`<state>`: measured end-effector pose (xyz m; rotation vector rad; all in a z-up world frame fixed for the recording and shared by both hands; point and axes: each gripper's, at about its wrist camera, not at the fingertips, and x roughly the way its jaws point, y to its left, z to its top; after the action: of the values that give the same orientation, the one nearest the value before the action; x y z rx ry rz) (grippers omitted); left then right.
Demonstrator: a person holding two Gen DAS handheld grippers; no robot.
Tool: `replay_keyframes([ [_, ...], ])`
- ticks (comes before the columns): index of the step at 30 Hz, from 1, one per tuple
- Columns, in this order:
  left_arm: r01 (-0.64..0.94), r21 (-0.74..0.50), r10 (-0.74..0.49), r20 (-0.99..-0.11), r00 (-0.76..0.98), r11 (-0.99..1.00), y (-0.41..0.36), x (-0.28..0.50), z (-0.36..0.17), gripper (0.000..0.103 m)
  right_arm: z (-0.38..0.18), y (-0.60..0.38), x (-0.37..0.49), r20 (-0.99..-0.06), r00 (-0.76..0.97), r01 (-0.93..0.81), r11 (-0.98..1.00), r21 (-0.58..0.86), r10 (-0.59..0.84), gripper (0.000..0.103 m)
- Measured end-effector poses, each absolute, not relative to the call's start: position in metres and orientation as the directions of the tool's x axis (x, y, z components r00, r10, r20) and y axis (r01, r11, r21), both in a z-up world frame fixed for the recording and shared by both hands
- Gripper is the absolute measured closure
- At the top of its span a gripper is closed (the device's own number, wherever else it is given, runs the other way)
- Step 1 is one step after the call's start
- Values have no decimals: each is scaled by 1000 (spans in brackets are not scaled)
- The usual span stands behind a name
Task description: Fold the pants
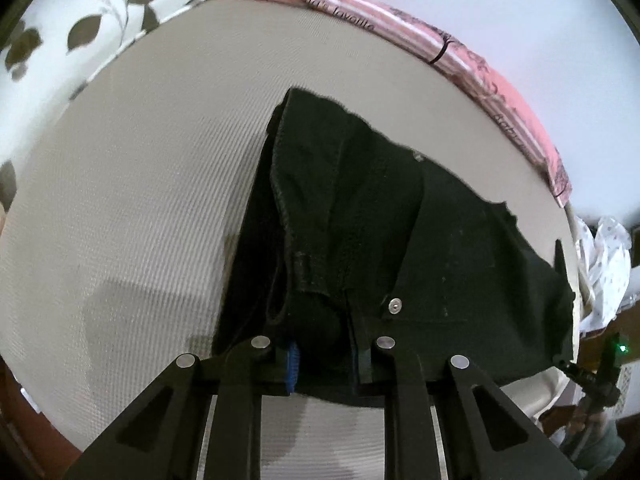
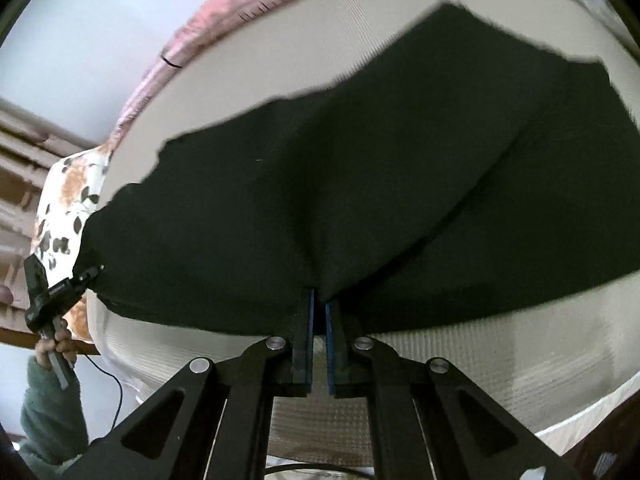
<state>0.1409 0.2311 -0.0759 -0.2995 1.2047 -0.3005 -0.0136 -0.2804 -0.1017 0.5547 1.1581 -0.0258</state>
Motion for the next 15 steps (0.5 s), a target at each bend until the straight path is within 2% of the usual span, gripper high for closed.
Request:
replay_keyframes([
  [4, 67, -387, -387, -861, 331, 920, 235, 137, -77, 83, -112, -278, -10, -888, 385, 301, 876, 377, 250, 99],
  [6, 71, -345, -348, -871, 346, 936, 229, 135, -78, 81, -115, -279, -7, -892, 373, 306, 874, 378, 256, 98],
  [9, 97, -263, -280, -882, 379, 960, 214, 128, -71, 78, -116, -284, -7, -886, 364, 319, 856, 407, 286, 90],
  [11, 108, -233, -257, -886, 387, 966, 208, 122, -64, 72, -115, -287, -7, -871, 368, 314, 839, 445, 324, 73],
  [13, 117, -220, -248, -888, 388, 969, 206, 116, -58, 69, -110, -291, -10, -856, 386, 316, 823, 473, 344, 64],
  [15, 138, -191, -231, -884, 406, 972, 202, 105, -49, 67, -102, -298, -14, -841, 412, 303, 818, 489, 350, 63],
])
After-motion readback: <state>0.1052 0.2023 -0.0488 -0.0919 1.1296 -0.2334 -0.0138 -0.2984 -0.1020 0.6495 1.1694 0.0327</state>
